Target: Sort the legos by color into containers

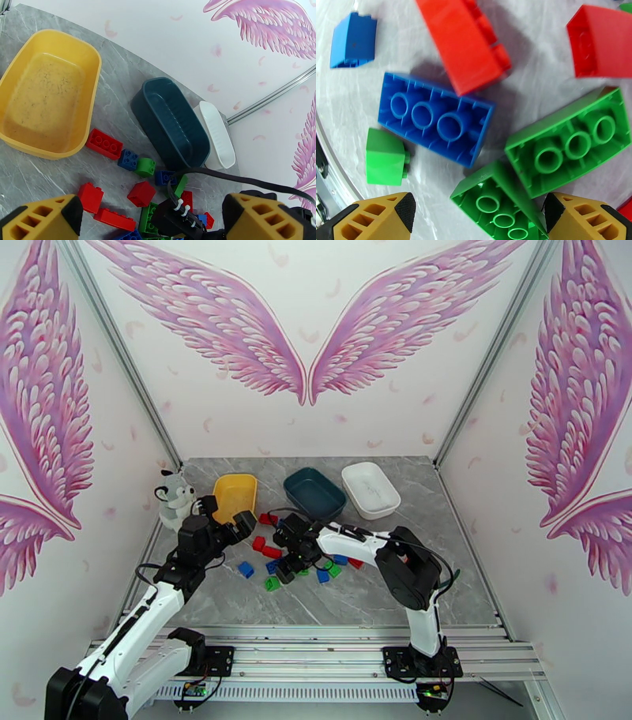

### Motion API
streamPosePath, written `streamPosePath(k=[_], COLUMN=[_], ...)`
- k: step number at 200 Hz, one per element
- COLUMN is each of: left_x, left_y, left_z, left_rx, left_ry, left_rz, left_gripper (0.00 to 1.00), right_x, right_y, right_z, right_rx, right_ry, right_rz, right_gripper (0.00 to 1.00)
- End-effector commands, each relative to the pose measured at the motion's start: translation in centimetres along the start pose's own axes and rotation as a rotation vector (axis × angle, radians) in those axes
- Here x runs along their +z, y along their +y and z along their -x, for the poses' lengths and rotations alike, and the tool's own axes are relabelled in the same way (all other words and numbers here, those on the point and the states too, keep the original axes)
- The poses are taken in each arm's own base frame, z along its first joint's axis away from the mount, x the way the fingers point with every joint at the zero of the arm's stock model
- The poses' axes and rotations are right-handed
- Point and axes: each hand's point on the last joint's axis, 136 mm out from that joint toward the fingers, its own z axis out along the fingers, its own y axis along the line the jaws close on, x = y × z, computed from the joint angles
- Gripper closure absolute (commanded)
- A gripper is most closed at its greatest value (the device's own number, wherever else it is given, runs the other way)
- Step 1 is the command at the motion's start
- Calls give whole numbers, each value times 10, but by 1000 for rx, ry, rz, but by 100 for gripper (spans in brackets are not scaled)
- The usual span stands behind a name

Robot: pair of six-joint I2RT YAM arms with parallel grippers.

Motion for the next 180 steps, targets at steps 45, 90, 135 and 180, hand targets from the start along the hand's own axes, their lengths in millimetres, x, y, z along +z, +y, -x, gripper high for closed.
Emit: streamPosePath(k=[45,90,135,180], left_x=[-1,-1,0,1], left_y=[2,4,9,22], left_z=[3,2,2,2], left_rx=[12,10,5,-39], left_ry=[-7,-5,-10,-18], left_rz=[18,22,39,72], left_gripper=[1,1,1,1], right_x=[-13,-11,1,5], right_y=[-3,-12,-17,-20], right_z=[-7,-6,-8,-9], right_rx=[-41,-51,-57,-51], right_ry=[57,67,107,117], right_rz=[-94,-204,-249,-265], right_gripper=[29,26,41,51])
